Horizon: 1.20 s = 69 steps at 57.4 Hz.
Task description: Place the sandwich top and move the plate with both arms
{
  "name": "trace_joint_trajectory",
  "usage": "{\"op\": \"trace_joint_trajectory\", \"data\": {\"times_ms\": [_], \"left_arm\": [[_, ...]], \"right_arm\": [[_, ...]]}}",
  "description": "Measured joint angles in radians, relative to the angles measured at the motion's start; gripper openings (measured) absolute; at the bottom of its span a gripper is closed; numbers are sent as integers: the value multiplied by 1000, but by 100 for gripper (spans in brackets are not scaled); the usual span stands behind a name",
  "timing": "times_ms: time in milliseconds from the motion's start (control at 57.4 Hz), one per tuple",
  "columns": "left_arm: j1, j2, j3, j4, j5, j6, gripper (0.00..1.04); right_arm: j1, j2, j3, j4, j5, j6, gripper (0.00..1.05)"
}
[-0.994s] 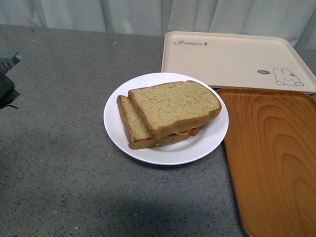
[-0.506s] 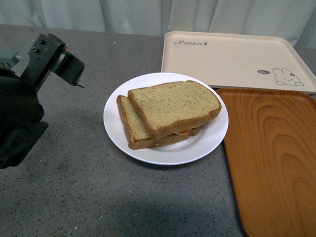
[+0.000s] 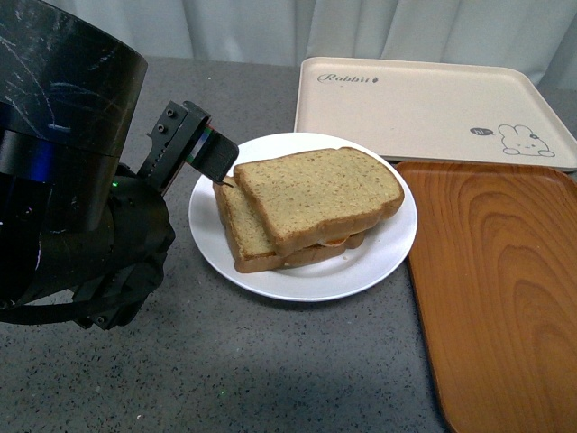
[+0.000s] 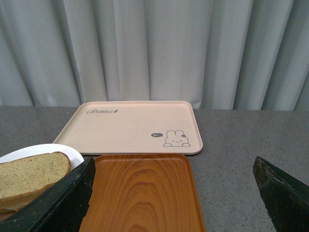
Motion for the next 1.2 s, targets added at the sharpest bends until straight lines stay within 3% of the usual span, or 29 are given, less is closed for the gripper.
{"op": "trace_joint_trajectory", "data": {"times_ms": [453,906,1028,1133,1203], "left_arm": [[-45,47,22,4,-6,-42,98],[-21,101,68,23,-6,-75,98],[-13,108,68,22,-6,-83,84],[-6,112,65,26,-5,-94,59],[-5,112,59,29,-5,-97,48]], "right_arm": [[0,0,0,0,0,0,96],[0,0,0,0,0,0,96],[0,0,0,0,0,0,96],[0,0,0,0,0,0,96],[0,0,0,0,0,0,96]]}}
